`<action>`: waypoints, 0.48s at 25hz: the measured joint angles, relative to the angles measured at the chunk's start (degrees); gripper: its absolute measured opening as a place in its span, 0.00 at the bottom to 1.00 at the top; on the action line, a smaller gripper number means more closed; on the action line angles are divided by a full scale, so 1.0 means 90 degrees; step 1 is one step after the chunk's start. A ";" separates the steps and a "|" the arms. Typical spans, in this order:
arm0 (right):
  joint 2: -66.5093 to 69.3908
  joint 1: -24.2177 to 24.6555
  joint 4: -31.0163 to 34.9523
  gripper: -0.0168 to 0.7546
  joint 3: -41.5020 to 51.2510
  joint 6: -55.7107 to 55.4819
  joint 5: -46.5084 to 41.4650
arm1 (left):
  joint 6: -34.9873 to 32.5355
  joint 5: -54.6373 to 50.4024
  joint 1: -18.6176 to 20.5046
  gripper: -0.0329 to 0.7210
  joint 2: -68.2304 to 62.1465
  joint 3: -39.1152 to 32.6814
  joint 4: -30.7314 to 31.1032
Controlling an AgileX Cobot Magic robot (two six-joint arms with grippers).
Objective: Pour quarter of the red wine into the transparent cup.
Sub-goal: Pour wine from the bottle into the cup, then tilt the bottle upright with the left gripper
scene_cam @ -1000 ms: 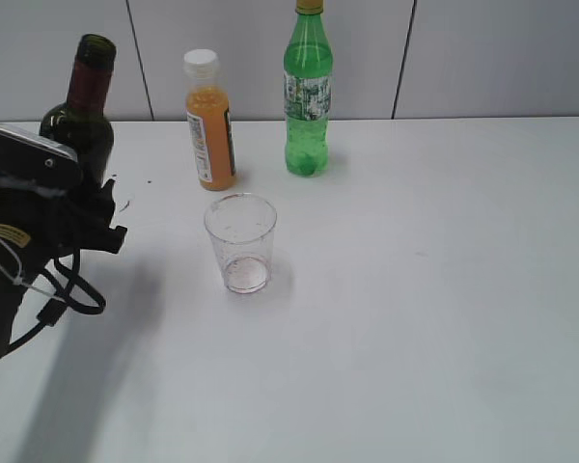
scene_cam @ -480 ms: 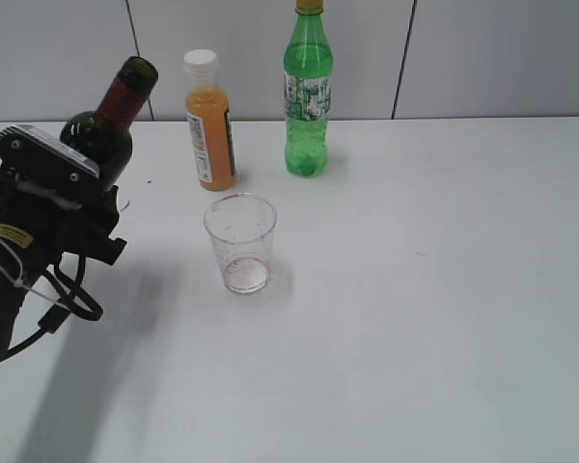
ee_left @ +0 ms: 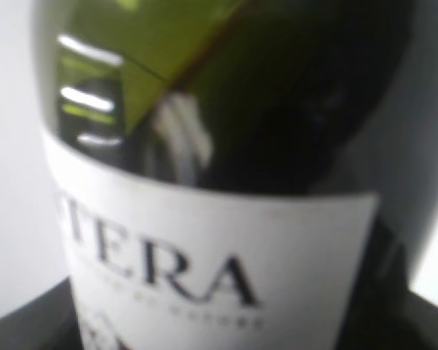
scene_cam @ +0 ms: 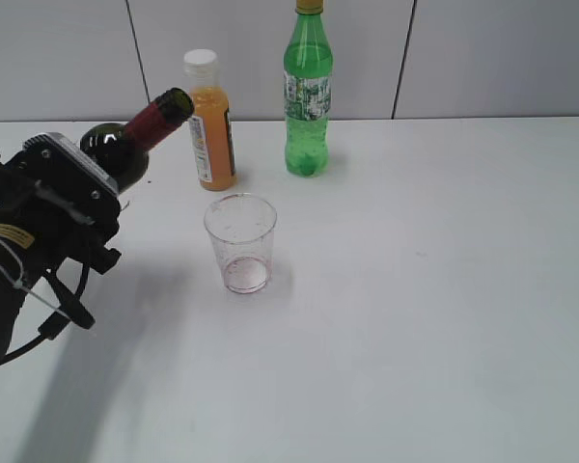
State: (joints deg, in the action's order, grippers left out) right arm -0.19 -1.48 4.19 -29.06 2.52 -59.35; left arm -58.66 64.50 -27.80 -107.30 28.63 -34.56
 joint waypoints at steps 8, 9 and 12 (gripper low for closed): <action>0.0000 0.0000 0.0000 0.78 0.0000 -0.0007 0.0000 | -0.1021 0.0000 0.0000 0.78 0.0000 0.0000 -0.0055; 0.0000 0.0000 0.0000 0.78 0.0000 -0.0007 0.0000 | -0.1165 0.0000 0.0000 0.78 0.0000 0.0000 -0.0072; 0.0000 0.0000 0.0000 0.78 0.0000 -0.0007 0.0000 | -0.1602 0.0000 0.0000 0.78 0.0000 0.0000 -0.0131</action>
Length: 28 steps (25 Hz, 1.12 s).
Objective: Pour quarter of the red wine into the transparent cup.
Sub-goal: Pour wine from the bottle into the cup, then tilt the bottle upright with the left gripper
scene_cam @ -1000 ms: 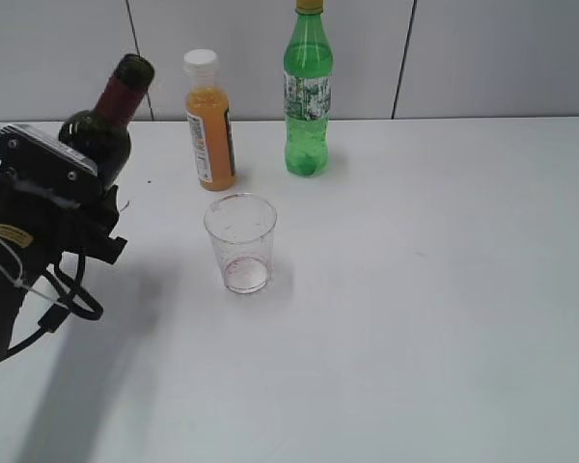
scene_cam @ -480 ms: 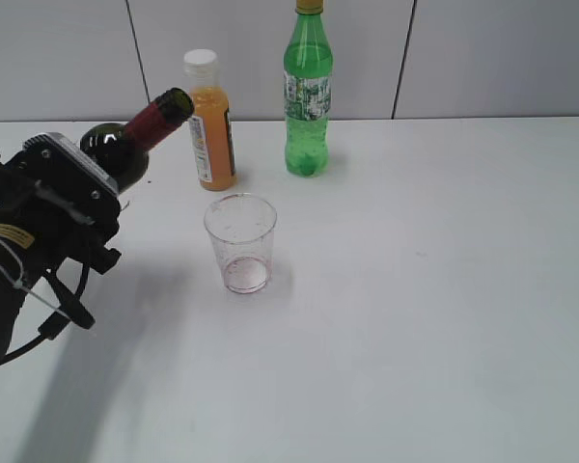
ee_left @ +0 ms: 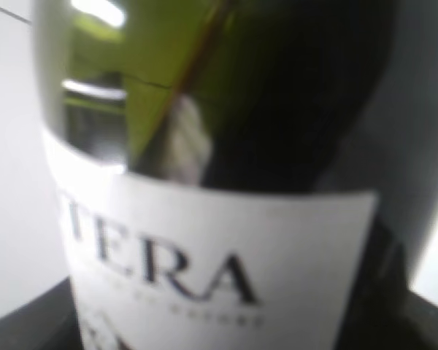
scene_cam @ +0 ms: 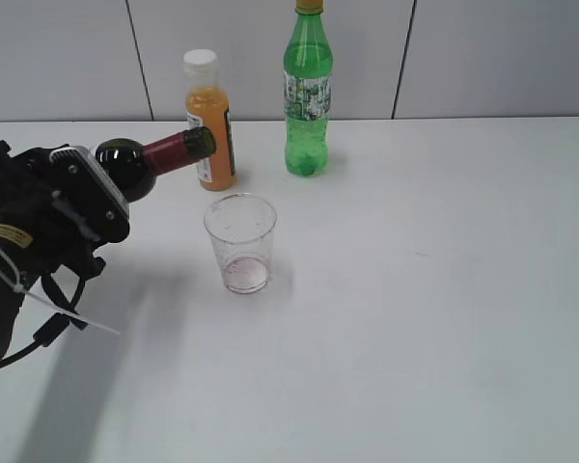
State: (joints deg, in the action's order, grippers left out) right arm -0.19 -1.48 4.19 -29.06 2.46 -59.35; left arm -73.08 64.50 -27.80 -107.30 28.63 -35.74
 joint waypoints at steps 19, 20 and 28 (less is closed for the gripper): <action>0.0000 0.0000 0.0005 0.78 0.0000 -0.0007 0.0000 | -0.1425 0.0002 0.0000 0.78 -0.0126 0.0000 -0.0162; 0.0000 0.0000 0.0005 0.78 0.0000 -0.0007 0.0000 | -0.1489 -0.0005 0.0000 0.78 -0.0145 0.0000 -0.0186; 0.0000 0.0000 0.0005 0.78 0.0000 -0.0002 0.0000 | -0.1918 0.0005 0.0000 0.78 -0.0340 0.0217 -0.0401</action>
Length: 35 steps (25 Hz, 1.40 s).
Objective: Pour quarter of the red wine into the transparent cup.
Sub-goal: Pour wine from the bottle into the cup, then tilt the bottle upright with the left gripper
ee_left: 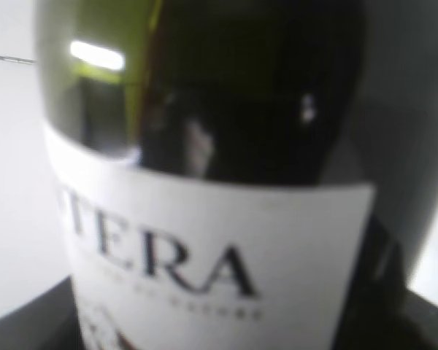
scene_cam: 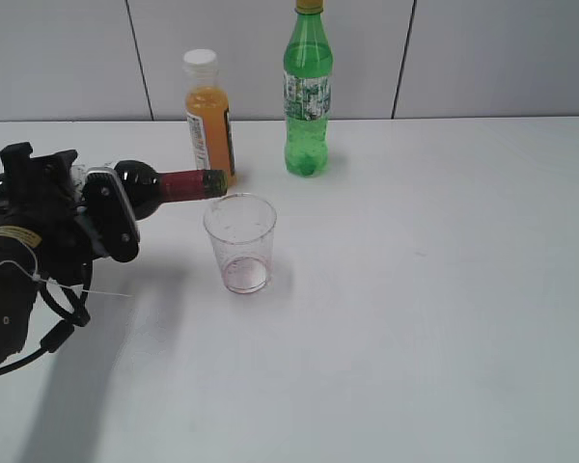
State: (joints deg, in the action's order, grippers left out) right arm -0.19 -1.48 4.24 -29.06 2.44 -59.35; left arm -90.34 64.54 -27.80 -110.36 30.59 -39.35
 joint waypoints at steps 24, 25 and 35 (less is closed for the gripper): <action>0.0000 0.0000 0.0000 0.78 0.0000 0.0009 0.0000 | -0.0827 0.0000 0.0000 0.78 -0.0011 0.0034 0.0141; 0.0000 0.0000 0.0000 0.78 0.0000 0.0009 0.0000 | -0.0827 0.0000 0.0000 0.78 -0.0011 0.0034 0.0149; 0.0000 0.0000 0.0000 0.78 0.0000 0.0003 0.0000 | -0.0434 0.0000 0.0000 0.78 -0.0011 0.0034 0.0260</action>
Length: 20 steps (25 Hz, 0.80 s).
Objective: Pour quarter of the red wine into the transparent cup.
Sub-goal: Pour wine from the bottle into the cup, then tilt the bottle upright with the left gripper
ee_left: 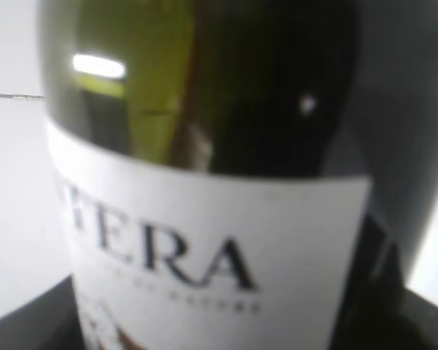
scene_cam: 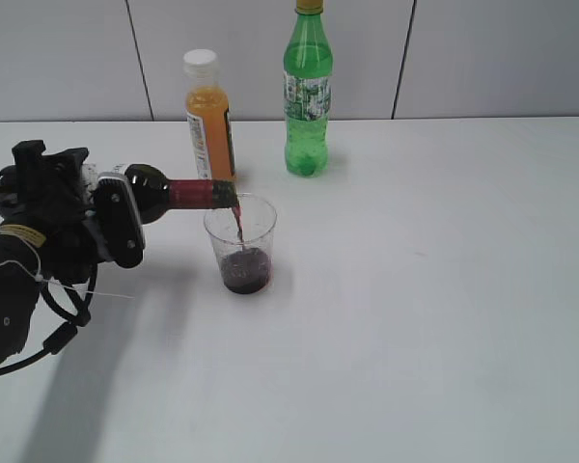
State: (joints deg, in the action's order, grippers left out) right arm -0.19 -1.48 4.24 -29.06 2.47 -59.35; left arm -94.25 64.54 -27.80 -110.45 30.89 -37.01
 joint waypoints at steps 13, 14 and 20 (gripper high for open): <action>0.0000 0.0000 0.0000 0.78 0.0000 0.0006 0.0000 | 0.2654 0.0000 0.0000 0.78 0.0000 0.0000 0.0687; 0.0000 0.0000 0.0000 0.78 0.0000 0.0006 0.0000 | 0.2999 0.0000 0.0000 0.78 0.0000 0.0000 0.0735; 0.0000 0.0000 0.0000 0.78 0.0000 0.0006 0.0000 | 0.5443 0.0000 0.0000 0.78 0.0000 0.0000 0.0804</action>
State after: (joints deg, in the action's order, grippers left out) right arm -0.19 -1.48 4.24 -29.06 2.53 -59.35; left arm -45.26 64.54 -27.80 -110.45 30.89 -29.77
